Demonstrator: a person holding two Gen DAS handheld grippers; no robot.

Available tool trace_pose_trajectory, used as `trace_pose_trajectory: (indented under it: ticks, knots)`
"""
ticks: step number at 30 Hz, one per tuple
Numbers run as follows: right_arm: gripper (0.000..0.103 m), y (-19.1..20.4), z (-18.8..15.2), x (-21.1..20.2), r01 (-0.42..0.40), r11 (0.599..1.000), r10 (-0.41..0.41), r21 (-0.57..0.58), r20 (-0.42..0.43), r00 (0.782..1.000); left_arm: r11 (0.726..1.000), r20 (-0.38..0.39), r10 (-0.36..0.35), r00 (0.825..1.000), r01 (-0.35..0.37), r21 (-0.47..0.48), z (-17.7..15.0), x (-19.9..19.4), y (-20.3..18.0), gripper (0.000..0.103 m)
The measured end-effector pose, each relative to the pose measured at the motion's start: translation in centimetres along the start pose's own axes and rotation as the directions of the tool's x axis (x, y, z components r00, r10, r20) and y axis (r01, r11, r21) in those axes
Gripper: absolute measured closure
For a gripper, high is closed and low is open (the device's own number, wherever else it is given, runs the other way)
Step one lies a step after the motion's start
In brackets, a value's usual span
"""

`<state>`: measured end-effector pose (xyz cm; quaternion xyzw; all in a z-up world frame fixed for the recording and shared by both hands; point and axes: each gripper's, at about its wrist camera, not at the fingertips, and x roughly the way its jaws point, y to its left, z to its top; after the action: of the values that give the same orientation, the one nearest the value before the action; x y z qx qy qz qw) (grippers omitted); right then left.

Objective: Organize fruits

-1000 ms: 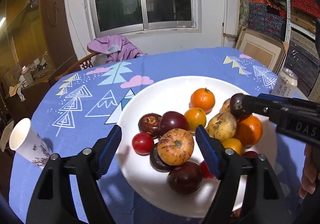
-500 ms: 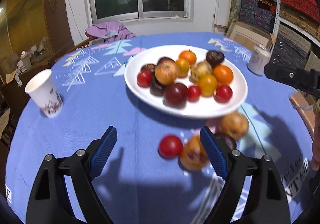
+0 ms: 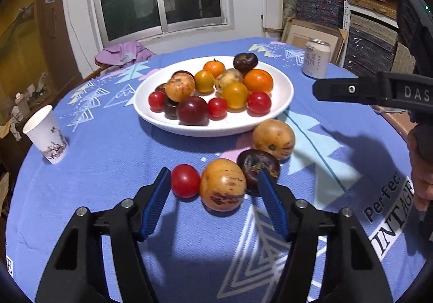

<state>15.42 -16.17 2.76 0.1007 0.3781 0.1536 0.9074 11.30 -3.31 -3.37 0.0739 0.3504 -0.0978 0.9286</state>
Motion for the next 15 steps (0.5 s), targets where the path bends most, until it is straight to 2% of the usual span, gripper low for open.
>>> trace_pose_trajectory:
  ticks: [3,6,8,11,13,15]
  knots:
    - [0.036,0.1,-0.1,0.5,0.004,1.000,-0.005,-0.006,-0.014,1.000,0.999,-0.039,-0.049,0.998,0.048,-0.023,-0.1,0.8,0.3,0.051]
    - [0.036,0.4,-0.4,1.2,0.007,1.000,-0.007,-0.013,-0.038,0.999,0.997,-0.043,-0.068,0.997,0.066,-0.026,0.0,1.0,0.3,0.051]
    - [0.036,0.6,-0.6,1.7,0.010,1.000,-0.012,-0.025,-0.051,0.999,0.996,-0.053,-0.086,0.995,0.085,-0.016,0.0,1.2,0.0,0.059]
    - [0.036,1.0,-1.0,2.5,0.010,0.999,-0.013,-0.037,-0.070,0.997,0.997,-0.055,-0.082,0.995,0.081,-0.020,0.1,1.4,0.0,0.060]
    - [0.036,1.4,-1.2,3.1,0.004,0.999,-0.009,-0.050,-0.084,0.996,0.996,-0.057,-0.079,0.995,0.077,-0.035,0.1,1.5,0.3,0.067]
    - [0.036,1.9,-1.4,3.5,0.003,0.998,-0.010,-0.068,-0.093,0.996,0.995,-0.057,-0.088,0.994,0.086,-0.045,0.1,1.5,0.5,0.067]
